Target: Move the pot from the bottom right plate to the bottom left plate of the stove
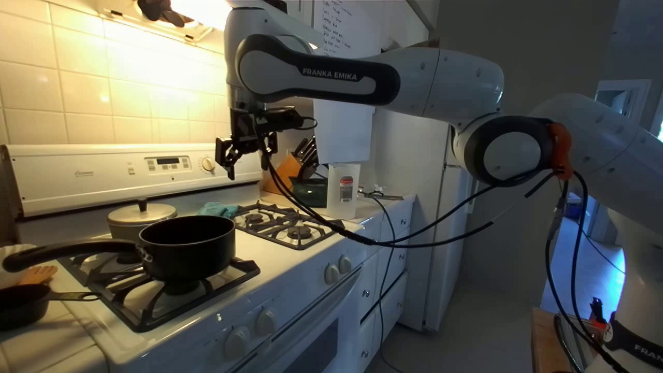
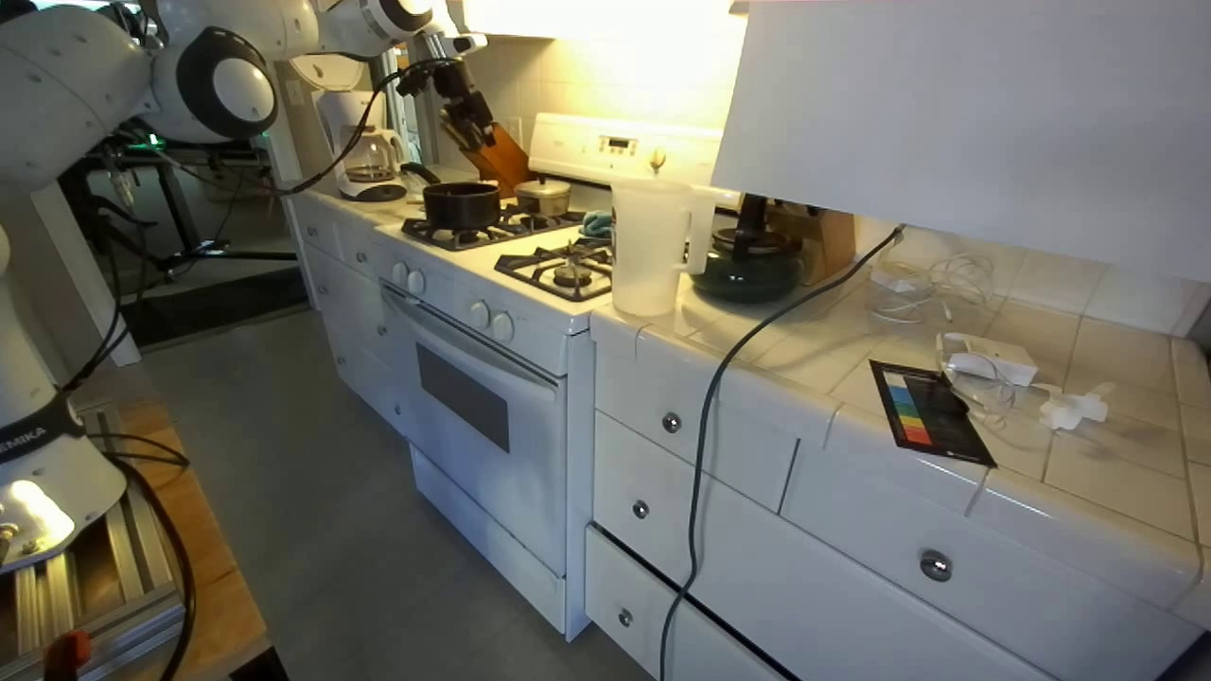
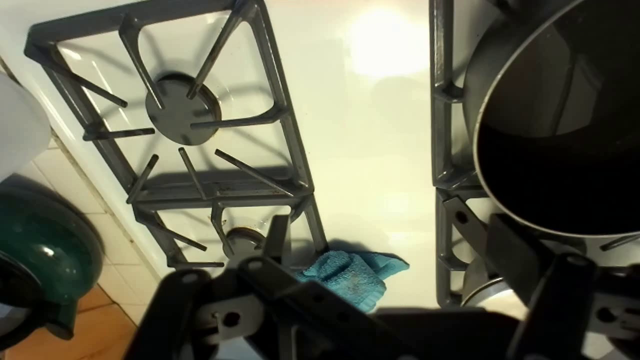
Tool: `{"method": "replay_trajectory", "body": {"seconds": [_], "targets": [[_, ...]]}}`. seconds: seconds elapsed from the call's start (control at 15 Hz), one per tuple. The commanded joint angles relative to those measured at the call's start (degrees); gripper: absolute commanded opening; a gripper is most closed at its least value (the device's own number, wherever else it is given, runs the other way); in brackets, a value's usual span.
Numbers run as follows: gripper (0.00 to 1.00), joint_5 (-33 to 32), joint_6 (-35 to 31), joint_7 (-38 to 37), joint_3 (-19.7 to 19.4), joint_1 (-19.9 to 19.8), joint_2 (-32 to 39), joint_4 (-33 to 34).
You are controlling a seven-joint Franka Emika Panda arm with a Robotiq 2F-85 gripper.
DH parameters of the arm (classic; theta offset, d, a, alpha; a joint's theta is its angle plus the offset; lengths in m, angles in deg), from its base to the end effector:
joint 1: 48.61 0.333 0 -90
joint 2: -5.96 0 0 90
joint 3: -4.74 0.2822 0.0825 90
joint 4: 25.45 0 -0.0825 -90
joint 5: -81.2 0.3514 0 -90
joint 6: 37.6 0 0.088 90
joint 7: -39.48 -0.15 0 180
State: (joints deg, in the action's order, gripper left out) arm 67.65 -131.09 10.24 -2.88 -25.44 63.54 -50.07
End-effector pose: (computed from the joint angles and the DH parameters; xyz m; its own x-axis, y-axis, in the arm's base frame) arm 0.7016 0.2174 0.4244 0.9328 -0.1299 0.3361 -0.2057 -0.9578 0.2008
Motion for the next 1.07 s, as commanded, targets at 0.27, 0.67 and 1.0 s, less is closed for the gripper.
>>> {"method": "replay_trajectory", "body": {"seconds": [0.27,0.67,1.0], "targets": [[1.00,0.4,-8.4,12.8,1.9,1.0,-0.2,0.0],[1.00,-0.2,-7.8,11.7,1.2,1.3,0.1,0.0],[1.00,-1.5,-6.5,17.4,1.9,6.2,1.1,-1.6]]}}
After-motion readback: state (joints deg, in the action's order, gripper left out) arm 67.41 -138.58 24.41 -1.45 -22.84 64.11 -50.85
